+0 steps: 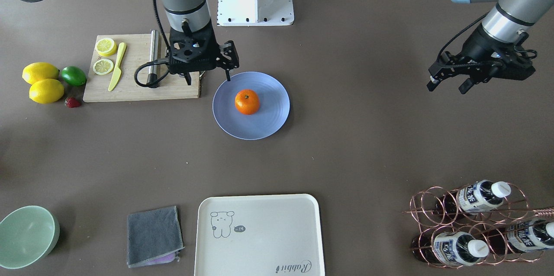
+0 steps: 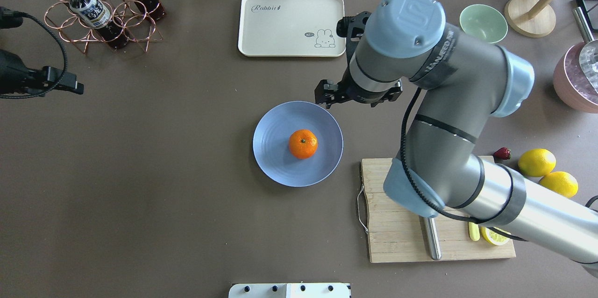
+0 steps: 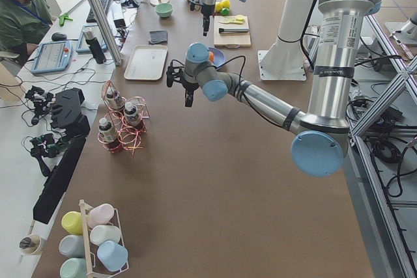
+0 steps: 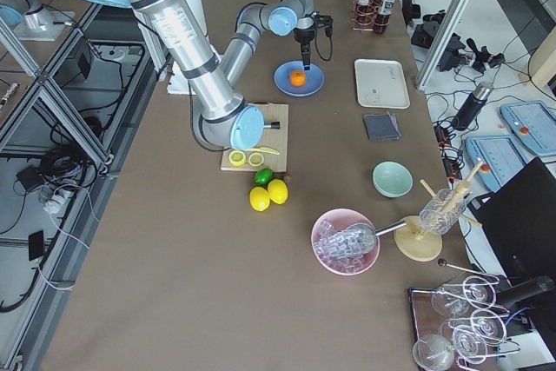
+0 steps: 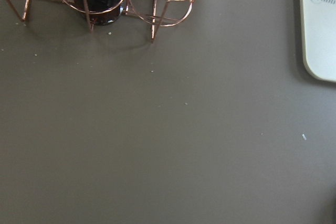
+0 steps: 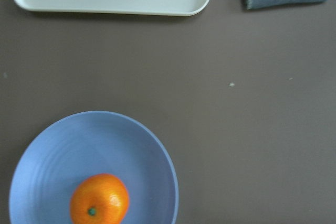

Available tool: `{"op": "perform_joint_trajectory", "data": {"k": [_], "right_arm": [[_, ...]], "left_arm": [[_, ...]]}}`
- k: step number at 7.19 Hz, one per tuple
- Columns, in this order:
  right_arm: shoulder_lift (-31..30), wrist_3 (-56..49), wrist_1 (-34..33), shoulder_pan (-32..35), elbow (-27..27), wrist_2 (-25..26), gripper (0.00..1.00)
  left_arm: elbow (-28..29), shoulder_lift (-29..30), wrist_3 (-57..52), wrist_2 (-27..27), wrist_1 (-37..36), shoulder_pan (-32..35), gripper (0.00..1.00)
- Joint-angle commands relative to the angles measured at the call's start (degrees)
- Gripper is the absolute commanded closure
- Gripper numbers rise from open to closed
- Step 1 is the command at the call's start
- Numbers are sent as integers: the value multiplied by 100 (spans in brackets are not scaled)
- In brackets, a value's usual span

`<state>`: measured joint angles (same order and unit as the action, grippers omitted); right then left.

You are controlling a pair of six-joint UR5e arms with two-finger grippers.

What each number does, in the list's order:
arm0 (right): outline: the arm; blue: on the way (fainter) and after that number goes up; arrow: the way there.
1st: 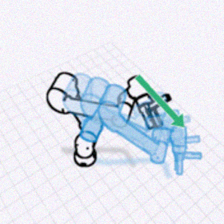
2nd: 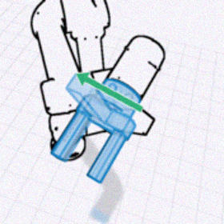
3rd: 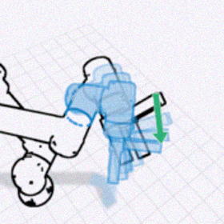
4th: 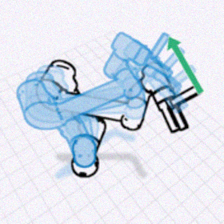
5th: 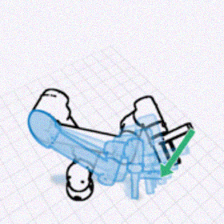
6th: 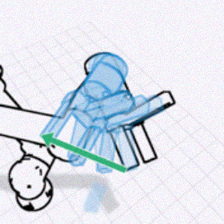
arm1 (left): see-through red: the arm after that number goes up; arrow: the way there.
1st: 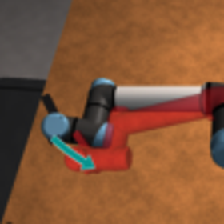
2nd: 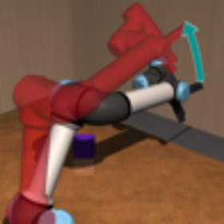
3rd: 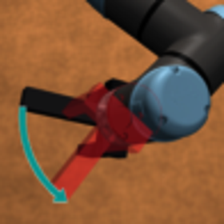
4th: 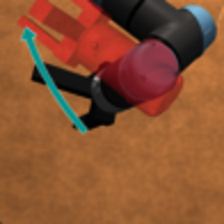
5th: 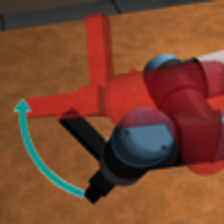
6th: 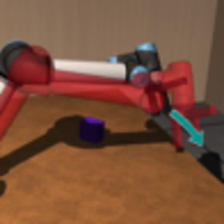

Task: Pick orange to plate

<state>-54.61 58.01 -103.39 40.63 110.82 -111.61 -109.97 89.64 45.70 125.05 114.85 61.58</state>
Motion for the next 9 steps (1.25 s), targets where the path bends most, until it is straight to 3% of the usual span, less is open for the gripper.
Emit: {"op": "perform_joint_trajectory", "data": {"k": [1, 3, 5, 6, 9], "right_arm": [[-1213, -2062, -182, 1475, 177, -876, 0], [-2084, -4324, -130, 3083, -426, -1677, 0], [-2738, -6380, -120, 4578, -1339, -1881, 0], [-3009, -6929, -111, 5063, -1735, -1882, 0], [-3425, -6988, 135, 5455, -1783, -1891, 0]], "left_arm": [[213, -368, -2536, 11, -921, 1060, 2], [327, -272, -4265, 36, -2171, 2133, 2], [694, -332, -4342, 54, -2292, 2655, 2], [862, -394, -4342, 45, -2248, 2727, 2], [960, -456, -4342, 54, -2203, 2727, 2]]}}
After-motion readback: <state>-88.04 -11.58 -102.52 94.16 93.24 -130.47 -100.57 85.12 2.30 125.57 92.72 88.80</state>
